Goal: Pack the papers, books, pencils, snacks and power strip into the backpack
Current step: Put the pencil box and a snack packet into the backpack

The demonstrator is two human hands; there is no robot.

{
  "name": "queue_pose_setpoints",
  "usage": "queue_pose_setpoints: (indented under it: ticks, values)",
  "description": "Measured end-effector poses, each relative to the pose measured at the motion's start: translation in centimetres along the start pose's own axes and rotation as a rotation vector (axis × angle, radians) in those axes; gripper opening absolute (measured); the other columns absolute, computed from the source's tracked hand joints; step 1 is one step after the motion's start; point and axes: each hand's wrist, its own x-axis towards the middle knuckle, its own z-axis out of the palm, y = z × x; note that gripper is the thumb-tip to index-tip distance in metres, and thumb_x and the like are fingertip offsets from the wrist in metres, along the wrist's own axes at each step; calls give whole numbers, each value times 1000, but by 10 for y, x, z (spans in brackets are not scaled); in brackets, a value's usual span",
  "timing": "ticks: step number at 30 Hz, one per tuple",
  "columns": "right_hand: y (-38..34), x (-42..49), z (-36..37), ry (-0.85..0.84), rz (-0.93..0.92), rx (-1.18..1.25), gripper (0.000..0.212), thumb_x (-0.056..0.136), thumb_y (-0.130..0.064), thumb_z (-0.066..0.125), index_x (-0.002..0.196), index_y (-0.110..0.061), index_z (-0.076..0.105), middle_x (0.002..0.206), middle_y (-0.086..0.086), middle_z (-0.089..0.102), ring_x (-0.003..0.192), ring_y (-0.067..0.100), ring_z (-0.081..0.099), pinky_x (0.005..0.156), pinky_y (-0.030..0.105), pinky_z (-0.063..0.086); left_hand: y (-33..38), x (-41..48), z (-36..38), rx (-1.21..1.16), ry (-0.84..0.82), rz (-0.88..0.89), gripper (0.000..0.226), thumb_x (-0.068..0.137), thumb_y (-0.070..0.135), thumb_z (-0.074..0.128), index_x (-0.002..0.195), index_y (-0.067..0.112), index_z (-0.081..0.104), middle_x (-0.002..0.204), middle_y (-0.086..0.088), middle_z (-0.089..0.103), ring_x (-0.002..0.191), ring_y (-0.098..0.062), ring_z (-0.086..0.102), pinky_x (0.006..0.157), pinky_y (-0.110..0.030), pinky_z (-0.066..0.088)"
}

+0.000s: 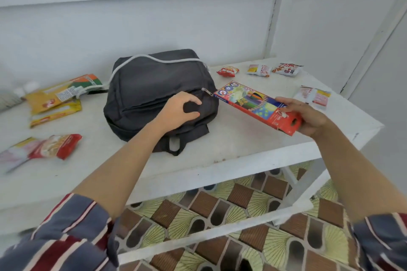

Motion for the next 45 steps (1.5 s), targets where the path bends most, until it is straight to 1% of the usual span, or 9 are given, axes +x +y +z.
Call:
queue_pose_setpoints:
  ticks: [10, 14, 18, 24, 28, 32, 37, 40, 45]
  values:
    - [19, -25, 55, -87, -4, -17, 33, 70, -10, 60, 101, -21, 60, 103, 6, 63, 82, 18, 64, 56, 22, 56, -22, -51, -37, 83, -227, -122, 47, 82, 3, 65, 124, 20, 50, 120, -2, 55, 110, -9, 48, 96, -24, 38]
    - [22, -33, 64, -108, -6, -51, 34, 71, -11, 60, 102, -22, 59, 105, 5, 61, 87, 19, 62, 58, 22, 56, -18, -47, -45, 251, -317, -67, 40, 82, -6, 55, 112, 20, 55, 110, -6, 61, 99, -14, 54, 91, -33, 44]
    - [24, -37, 61, -136, 15, -60, 38, 65, -18, 60, 103, -24, 58, 106, 5, 60, 87, 18, 62, 58, 23, 57, -12, -38, -56, 343, -104, -40, 39, 86, -10, 39, 89, 16, 69, 105, -9, 61, 92, -27, 58, 88, -39, 45]
    - [22, -27, 56, -178, 5, -6, 82, 24, -33, 93, 100, -25, 63, 104, 6, 66, 81, 18, 67, 55, 28, 56, -9, -5, -67, 631, 167, -15, 42, 84, -15, 41, 106, 9, 68, 127, -11, 55, 109, -32, 49, 93, -41, 37]
    - [12, -18, 59, -149, 21, 15, 41, 59, -16, 70, 99, -24, 62, 105, 9, 63, 71, 16, 69, 52, 27, 56, -17, 16, -73, 803, 171, -106, 43, 89, -3, 43, 122, 19, 58, 141, -3, 43, 127, -28, 33, 108, -41, 18]
    - [8, -4, 66, -177, 46, -39, 40, 61, -12, 64, 100, -22, 62, 105, 8, 63, 72, 17, 69, 51, 27, 55, -32, 26, -64, 937, 13, -136, 40, 97, 30, 36, 134, 17, 46, 149, -7, 23, 135, -29, 19, 110, -46, 10]
    - [9, 15, 79, -192, 70, -92, 35, 64, -13, 59, 99, -20, 63, 106, 10, 63, 73, 17, 68, 55, 27, 56, -65, 19, -63, 1037, -220, -38, 97, 76, 79, 19, 147, 13, 20, 140, -9, 32, 124, -27, 34, 101, -39, 25]
    - [9, 23, 84, -194, 84, -123, 35, 65, -15, 61, 99, -21, 64, 108, 8, 62, 77, 19, 66, 54, 27, 56, -68, 23, -68, 911, -205, 76, 75, 89, 33, 56, 149, 20, 13, 132, -12, 43, 113, -29, 46, 91, -38, 36]
    - [5, 30, 96, -185, 79, -143, 37, 66, -8, 65, 100, -22, 64, 107, 7, 61, 81, 21, 64, 52, 26, 55, -65, 32, -92, 680, -113, 200, 51, 81, -4, 51, 117, 32, 50, 116, -13, 54, 84, -31, 54, 68, -30, 35]
